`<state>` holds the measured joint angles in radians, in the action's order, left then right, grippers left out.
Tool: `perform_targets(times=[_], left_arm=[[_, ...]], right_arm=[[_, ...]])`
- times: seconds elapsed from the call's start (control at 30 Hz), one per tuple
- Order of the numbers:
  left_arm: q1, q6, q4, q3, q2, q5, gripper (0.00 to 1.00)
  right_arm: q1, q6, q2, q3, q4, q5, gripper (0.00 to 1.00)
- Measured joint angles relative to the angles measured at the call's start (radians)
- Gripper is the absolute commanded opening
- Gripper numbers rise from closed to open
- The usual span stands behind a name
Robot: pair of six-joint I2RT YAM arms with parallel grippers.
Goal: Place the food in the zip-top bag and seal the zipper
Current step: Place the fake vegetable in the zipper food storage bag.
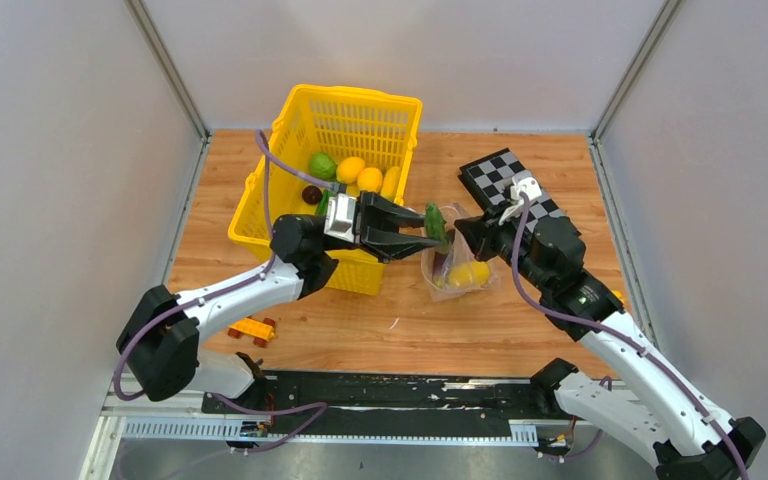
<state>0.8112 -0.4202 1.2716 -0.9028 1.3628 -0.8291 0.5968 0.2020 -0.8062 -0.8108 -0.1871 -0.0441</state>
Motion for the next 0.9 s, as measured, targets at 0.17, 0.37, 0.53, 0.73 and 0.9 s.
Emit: perform_targets(times=[0.17, 0.37, 0.53, 0.73, 0.9], left_arm=[[0.012, 0.112, -0.132, 0.008, -0.003, 0.011, 0.36], [0.068, 0.364, -0.459, -0.003, -0.028, 0.083, 0.44], [0.092, 0.498, -0.623, -0.011, -0.037, 0.138, 0.52], [0.092, 0.590, -0.742, -0.031, -0.043, 0.183, 0.59], [0.095, 0.645, -0.842, -0.057, -0.061, 0.212, 0.58]], right_arm=[[0.000, 0.007, 0.020, -0.018, 0.000, -0.001, 0.00], [0.000, 0.012, 0.023, -0.033, -0.004, -0.010, 0.00], [0.000, 0.018, 0.023, -0.034, -0.005, -0.018, 0.00], [0.000, 0.026, 0.040, -0.035, -0.017, -0.018, 0.00], [0.000, 0.027, 0.047, -0.035, -0.019, -0.018, 0.00]])
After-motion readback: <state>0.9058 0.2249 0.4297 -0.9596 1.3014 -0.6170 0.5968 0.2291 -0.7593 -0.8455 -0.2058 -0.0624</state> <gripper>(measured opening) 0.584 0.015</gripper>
